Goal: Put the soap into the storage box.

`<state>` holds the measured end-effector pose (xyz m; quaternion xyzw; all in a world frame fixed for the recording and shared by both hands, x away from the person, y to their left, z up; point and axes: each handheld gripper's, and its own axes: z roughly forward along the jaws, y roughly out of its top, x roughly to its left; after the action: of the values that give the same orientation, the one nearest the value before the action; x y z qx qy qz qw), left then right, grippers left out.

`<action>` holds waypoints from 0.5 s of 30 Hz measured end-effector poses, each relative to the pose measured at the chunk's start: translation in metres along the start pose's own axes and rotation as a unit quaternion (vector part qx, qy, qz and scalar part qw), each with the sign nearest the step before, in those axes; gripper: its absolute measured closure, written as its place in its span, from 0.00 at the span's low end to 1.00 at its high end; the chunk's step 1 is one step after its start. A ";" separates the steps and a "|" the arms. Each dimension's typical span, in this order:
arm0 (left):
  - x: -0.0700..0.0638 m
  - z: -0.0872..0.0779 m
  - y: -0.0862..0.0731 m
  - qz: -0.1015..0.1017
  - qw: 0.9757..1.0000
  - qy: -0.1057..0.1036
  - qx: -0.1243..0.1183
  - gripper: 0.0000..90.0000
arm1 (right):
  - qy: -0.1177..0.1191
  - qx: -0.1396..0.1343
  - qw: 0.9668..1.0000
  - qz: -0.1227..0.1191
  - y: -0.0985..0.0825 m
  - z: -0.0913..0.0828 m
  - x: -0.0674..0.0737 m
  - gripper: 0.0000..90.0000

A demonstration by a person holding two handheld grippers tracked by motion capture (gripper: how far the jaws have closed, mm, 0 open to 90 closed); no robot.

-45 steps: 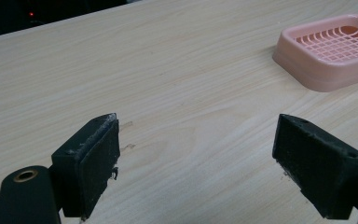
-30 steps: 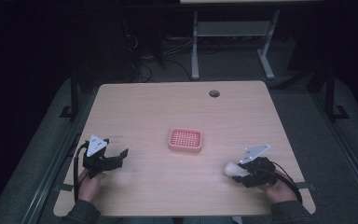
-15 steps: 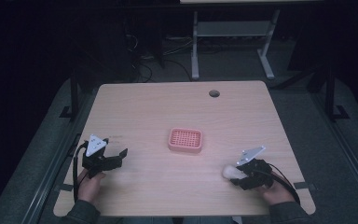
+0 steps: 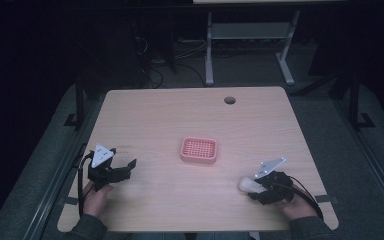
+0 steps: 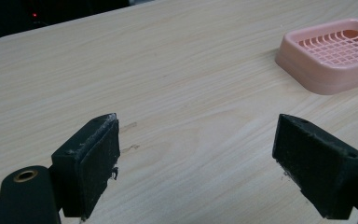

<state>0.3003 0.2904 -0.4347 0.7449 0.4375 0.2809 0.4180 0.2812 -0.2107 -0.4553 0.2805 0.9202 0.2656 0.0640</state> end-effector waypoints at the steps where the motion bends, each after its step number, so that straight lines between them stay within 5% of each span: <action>1: 0.000 0.000 0.000 -0.001 1.000 0.000 0.000 0.16 | -0.001 0.001 1.000 0.000 0.000 0.000 0.000 0.50; 11: 0.000 0.000 0.000 -0.001 1.000 -0.001 -0.001 0.16 | -0.003 0.028 1.000 0.014 0.006 -0.006 0.000 0.53; 15: 0.000 -0.001 0.000 -0.001 1.000 -0.002 -0.002 0.16 | -0.002 0.012 1.000 0.016 0.012 -0.013 0.002 0.53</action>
<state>0.2999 0.2907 -0.4340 0.7441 0.4367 0.2798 0.4212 0.2817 -0.2074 -0.4378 0.2966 0.9186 0.2548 0.0578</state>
